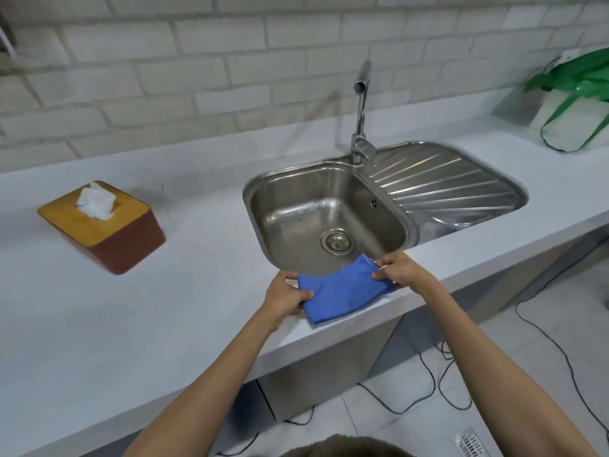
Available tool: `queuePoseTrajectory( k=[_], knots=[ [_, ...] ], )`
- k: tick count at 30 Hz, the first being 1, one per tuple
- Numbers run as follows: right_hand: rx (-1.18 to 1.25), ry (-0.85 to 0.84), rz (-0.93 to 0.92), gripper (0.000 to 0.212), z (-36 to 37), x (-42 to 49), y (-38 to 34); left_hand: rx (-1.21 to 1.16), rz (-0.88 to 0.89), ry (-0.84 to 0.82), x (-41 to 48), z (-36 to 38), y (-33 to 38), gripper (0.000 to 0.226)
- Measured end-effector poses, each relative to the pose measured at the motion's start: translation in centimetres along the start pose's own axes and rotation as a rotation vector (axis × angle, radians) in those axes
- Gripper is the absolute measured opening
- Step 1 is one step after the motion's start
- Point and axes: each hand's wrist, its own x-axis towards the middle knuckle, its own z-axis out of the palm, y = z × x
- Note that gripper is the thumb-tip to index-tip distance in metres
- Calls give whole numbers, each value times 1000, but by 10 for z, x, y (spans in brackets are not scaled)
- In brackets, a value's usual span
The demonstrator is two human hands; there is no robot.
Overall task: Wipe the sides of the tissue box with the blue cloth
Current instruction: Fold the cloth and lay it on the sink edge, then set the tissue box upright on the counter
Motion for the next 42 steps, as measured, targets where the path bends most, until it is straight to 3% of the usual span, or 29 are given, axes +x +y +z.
queuePoseTrajectory(
  k=[6,10,13,17,25,29,35,42],
  knots=[
    [-242,186,-60,40,8,7,20,484,153,179,9,13,-19,68],
    [-463,200,-83,52,11,7,10,593,182,192,12,10,-22,71],
    [-508,279,-133,51,16,6,-9,468,167,189,12,4,-22,68],
    [-210,289,-315,42,38,7,-50,296,222,282,9,-22,-8,55],
    [199,-54,-482,13,144,4,-154,-50,327,476,1,-148,36,27],
    [268,-239,-406,38,200,-6,-210,-185,342,595,2,-223,45,12],
    [267,-313,-364,54,274,-22,-268,-259,273,710,11,-323,44,6],
    [256,-303,-362,91,346,-29,-284,-218,173,802,48,-408,29,34]
  ],
)
